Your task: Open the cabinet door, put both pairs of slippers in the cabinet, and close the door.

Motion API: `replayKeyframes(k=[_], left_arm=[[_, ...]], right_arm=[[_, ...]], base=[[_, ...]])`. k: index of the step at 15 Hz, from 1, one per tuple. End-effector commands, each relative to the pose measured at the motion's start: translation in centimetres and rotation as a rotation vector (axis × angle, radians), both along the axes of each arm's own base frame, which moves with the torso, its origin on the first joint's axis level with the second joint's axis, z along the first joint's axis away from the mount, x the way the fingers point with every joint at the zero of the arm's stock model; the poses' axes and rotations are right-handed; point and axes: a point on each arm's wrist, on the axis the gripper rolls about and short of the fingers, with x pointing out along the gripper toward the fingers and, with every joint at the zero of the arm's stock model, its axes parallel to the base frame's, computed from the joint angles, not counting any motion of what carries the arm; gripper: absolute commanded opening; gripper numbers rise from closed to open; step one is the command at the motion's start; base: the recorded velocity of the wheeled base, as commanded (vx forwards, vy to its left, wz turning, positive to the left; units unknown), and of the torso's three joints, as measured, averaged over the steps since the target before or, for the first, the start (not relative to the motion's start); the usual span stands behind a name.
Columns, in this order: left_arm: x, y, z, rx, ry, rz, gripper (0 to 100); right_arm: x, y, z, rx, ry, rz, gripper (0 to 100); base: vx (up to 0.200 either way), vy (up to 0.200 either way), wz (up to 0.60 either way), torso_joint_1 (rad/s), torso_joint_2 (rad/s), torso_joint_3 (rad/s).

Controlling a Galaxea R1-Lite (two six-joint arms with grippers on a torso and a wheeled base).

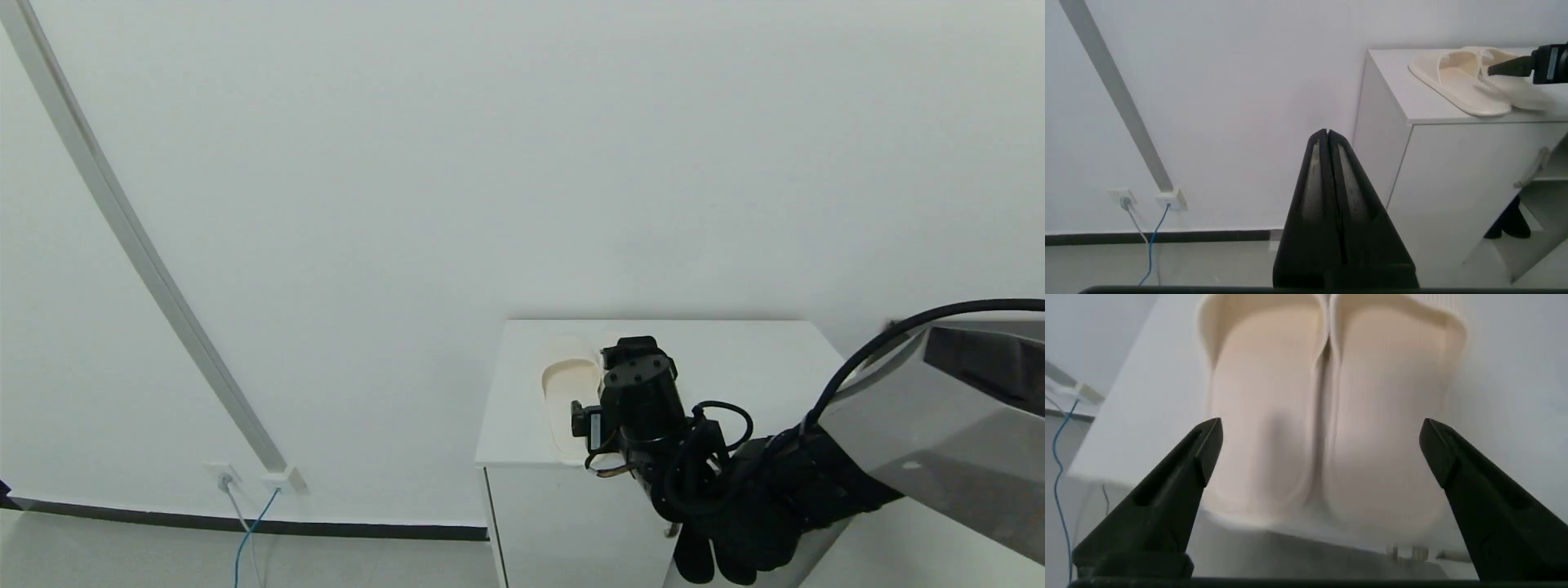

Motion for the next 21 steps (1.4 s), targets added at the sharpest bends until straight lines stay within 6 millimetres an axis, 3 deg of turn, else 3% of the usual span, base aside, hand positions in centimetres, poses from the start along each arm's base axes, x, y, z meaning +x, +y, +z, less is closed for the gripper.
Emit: replayKeyframes(k=[1, 10, 13, 18, 19, 21], left_arm=[[0.0, 0.0, 0.0, 0.0, 0.001, 0.0, 0], [0.0, 0.0, 0.0, -0.002, 0.0, 0.0, 0], [0.0, 0.0, 0.0, -0.002, 0.0, 0.0, 0], [0.0, 0.0, 0.0, -0.006, 0.0, 0.0, 0], [0.0, 0.0, 0.0, -0.006, 0.0, 0.0, 0], [0.0, 0.0, 0.0, -0.008, 0.0, 0.001, 0]], right_arm=[[1.5, 0.6, -1.7, -0.005, 0.002, -0.011, 100], [8.1, 1.5, -3.7, -0.014, -0.065, -0.058, 100], [9.5, 1.6, -3.6, -0.006, -0.09, -0.072, 100], [10.0, 1.6, -3.4, -0.005, -0.103, -0.065, 100], [10.0, 1.6, -3.3, -0.007, -0.106, -0.063, 0], [10.1, 1.6, -3.4, -0.01, -0.106, -0.062, 0]], base=[[0.0, 0.0, 0.0, 0.0, 0.0, 0.0], [0.0, 0.0, 0.0, 0.0, 0.0, 0.0], [0.0, 0.0, 0.0, 0.0, 0.0, 0.0], [0.0, 0.0, 0.0, 0.0, 0.0, 0.0], [0.0, 0.0, 0.0, 0.0, 0.0, 0.0], [0.0, 0.0, 0.0, 0.0, 0.0, 0.0]])
